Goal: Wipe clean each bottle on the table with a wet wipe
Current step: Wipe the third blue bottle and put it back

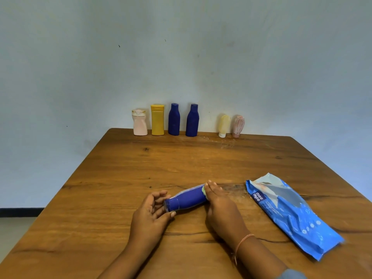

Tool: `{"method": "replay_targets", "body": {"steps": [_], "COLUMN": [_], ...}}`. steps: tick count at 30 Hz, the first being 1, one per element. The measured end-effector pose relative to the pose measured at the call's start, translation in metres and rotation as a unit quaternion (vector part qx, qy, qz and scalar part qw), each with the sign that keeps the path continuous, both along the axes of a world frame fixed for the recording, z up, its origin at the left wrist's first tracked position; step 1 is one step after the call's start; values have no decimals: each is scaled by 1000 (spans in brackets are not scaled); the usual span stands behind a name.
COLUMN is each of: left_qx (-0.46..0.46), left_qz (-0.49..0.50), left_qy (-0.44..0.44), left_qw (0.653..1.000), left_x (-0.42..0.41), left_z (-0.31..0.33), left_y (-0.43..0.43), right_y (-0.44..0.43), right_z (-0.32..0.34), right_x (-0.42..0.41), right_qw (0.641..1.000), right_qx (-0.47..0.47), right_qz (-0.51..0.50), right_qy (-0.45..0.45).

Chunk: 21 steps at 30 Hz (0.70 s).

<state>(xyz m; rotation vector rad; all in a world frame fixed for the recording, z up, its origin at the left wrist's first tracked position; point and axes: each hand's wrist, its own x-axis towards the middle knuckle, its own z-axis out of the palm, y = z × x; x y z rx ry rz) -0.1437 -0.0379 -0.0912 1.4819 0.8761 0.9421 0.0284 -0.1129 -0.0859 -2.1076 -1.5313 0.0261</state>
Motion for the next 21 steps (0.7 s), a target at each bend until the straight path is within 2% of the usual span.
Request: {"method": "replay_targets", "body": {"steps": [6, 9, 10, 13, 17, 21], "left_qx": [-2, 6, 7, 12, 30, 34], "left_qz": [8, 10, 6, -4, -4, -12], "left_qy": [-22, -28, -25, -4, 29, 36], "left_qw": [1000, 1000, 1000, 1000, 999, 999], "left_x": [1, 1, 1, 1, 0, 0], "left_z": [-1, 0, 0, 0, 3, 8], "left_y": [0, -1, -1, -3, -4, -7], "right_y": [13, 16, 15, 10, 7, 10], "right_z": [-7, -5, -2, 7, 19, 27], "right_x": [-77, -82, -77, -42, 9, -10], "right_qw": [994, 987, 987, 995, 996, 996], "right_qx": [8, -11, -16, -26, -78, -85], "right_qz": [108, 141, 146, 90, -31, -17], "right_qy": [-30, -70, -59, -46, 21, 0]}}
